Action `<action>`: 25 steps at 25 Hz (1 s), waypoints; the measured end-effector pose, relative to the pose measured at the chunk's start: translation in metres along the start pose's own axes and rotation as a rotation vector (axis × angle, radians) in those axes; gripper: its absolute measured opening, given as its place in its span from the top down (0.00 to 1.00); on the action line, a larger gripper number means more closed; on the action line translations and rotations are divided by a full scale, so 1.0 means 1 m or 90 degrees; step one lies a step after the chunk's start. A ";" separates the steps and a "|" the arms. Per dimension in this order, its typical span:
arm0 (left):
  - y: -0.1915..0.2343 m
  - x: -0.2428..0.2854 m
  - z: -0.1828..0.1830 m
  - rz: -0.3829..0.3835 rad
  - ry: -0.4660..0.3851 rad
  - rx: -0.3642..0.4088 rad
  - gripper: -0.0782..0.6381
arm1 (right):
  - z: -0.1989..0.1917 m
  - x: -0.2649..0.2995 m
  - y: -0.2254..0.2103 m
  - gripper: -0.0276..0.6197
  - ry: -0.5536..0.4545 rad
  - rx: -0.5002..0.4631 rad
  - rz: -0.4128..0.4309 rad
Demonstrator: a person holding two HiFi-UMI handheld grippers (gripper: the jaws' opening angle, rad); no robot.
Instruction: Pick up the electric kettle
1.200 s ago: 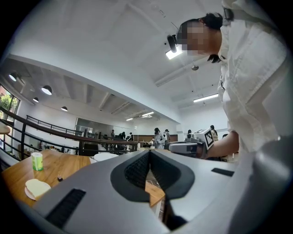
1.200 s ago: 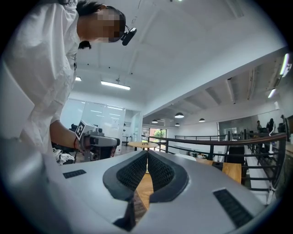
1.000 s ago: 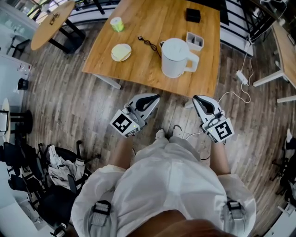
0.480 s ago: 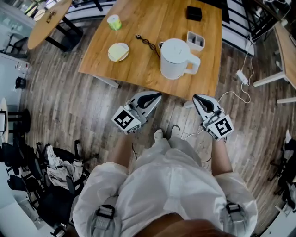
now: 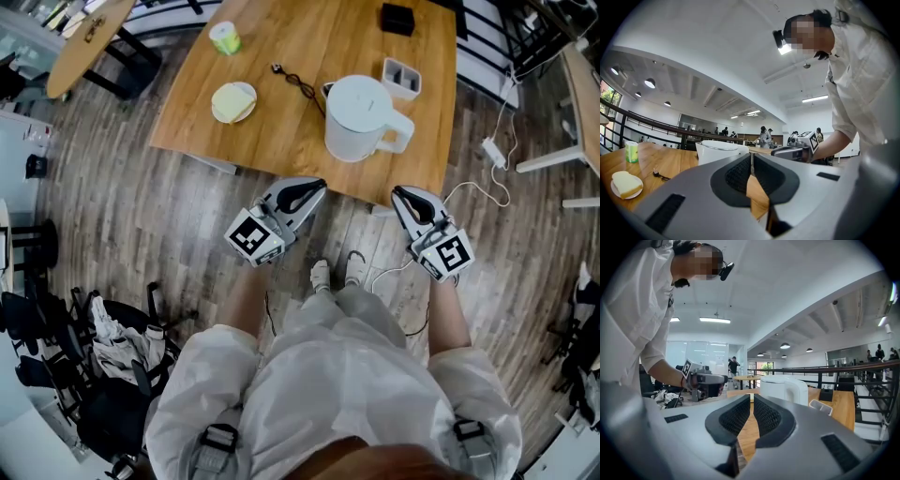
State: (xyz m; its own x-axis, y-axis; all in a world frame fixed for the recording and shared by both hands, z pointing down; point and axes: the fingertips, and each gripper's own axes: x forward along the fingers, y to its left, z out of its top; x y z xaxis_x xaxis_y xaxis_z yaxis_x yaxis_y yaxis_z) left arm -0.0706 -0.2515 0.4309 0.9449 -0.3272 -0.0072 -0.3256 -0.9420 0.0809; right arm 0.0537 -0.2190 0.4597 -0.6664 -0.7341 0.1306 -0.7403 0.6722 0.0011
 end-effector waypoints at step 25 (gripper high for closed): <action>0.019 0.030 -0.041 -0.039 0.007 -0.020 0.81 | -0.033 0.023 -0.014 0.94 0.023 -0.015 -0.002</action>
State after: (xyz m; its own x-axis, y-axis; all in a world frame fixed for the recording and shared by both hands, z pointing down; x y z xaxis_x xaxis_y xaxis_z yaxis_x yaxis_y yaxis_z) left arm -0.0477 -0.2762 0.4727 0.9634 -0.2680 -0.0018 -0.2661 -0.9575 0.1112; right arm 0.0520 -0.2422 0.4952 -0.6597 -0.7329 0.1662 -0.7403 0.6719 0.0243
